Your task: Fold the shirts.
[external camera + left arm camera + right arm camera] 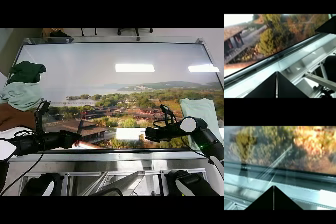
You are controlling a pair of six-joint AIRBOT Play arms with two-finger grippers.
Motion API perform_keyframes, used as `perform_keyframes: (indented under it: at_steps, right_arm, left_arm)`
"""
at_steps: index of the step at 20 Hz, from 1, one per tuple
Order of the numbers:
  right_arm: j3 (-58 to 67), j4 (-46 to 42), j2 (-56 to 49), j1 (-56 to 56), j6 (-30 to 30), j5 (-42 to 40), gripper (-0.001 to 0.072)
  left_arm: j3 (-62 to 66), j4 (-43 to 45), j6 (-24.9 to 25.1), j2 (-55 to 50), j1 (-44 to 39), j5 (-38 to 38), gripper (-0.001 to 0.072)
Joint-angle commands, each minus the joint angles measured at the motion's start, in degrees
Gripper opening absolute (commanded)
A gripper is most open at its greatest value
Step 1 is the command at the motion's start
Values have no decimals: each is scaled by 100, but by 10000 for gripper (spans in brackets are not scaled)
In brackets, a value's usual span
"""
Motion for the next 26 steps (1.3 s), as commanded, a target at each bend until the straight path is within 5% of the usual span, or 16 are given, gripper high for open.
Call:
perform_keyframes:
  at_steps: [1, 8, 9, 10, 15, 21, 26]
  right_arm:
    - [-2, -2, -2, 7, 2, 0, 24]
    - [-2, -2, -2, 7, 2, 0, 24]
    - [-2, -2, -2, 7, 2, -2, 24]
    - [-2, -2, -2, 7, 2, -2, 24]
    - [-2, -2, -2, 7, 2, -2, 24]
    - [-2, -2, -2, 9, 2, -2, 24]
    - [-2, 0, -2, 7, 2, -2, 24]
  left_arm:
    - [-4, 4, -9, 7, -4, 0, 14]
    - [1637, 1921, 46, -822, 1143, 442, 19]
    - [2083, 2028, 313, -1220, 1458, 560, 276]
    - [2527, 2020, 503, -1668, 1762, 719, 691]
    - [5108, 2483, 1344, -4664, 2448, 1384, 710]
    - [8513, 3250, 1281, -8776, 2459, 2055, 709]
    - [7691, 3633, 1261, -9661, 2411, 4848, 708]
